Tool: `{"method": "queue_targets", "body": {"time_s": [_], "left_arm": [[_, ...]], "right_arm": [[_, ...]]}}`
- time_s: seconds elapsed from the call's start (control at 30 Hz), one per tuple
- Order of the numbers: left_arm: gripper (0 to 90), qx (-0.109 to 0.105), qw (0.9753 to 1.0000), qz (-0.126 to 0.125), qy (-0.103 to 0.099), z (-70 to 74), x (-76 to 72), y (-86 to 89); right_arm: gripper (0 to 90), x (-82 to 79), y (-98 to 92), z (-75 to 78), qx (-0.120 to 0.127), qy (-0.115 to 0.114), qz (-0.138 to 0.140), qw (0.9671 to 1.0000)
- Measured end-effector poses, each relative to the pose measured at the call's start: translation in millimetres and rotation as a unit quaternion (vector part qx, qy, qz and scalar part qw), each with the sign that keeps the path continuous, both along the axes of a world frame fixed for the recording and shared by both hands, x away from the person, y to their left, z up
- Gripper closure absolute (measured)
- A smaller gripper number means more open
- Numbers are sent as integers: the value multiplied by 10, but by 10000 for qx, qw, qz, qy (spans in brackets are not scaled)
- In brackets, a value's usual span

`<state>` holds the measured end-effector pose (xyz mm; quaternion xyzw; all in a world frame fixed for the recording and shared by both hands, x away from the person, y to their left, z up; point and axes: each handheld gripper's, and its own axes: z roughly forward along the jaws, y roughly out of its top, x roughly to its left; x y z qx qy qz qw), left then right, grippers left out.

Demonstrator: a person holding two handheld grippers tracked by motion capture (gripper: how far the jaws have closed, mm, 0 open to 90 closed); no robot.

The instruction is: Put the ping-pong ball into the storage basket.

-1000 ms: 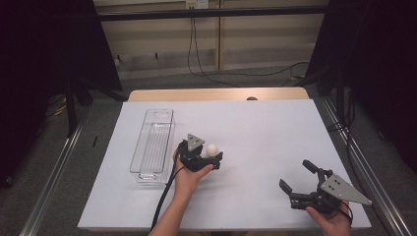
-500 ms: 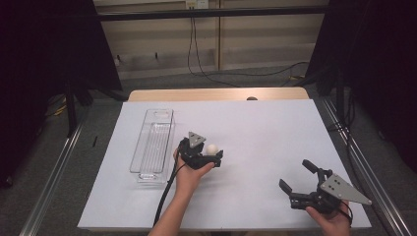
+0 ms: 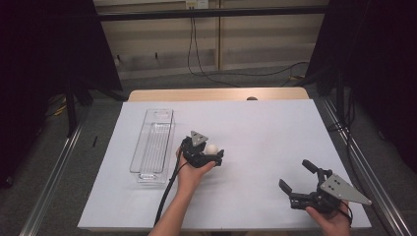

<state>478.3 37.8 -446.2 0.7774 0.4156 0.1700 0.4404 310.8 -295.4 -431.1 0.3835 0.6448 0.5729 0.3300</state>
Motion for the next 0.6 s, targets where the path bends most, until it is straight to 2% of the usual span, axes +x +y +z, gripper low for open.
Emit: {"method": "queue_targets", "body": {"time_s": [0.03, 0.27, 0.3, 0.4, 0.47, 0.53, 0.6], "left_arm": [[91, -47, 10000, 11, 12, -10, 4, -10], [153, 72, 9999, -48, 94, -45, 27, -11], [161, 6, 10000, -43, 80, -57, 31, -17], [182, -17, 9998, -96, 147, -76, 48, -10], [191, 100, 9998, -89, 146, -84, 54, -5], [206, 39, 9998, -81, 159, -94, 60, -4], [209, 121, 9998, -92, 152, -94, 61, -1]], "right_arm": [[14, 1, 0, -2, -7, 3, 12, 10000], [14, 2, 1, -1, -8, -7, 19, 10000], [14, 1, 1, 0, -2, -9, 8, 10000], [15, 2, 0, -2, -10, 1, 14, 10000], [15, 1, -1, -1, -2, -9, 10, 10000], [15, 0, -4, 1, 4, -7, 9, 10000], [15, 1, -5, 0, 11, -11, 23, 10000]]}}
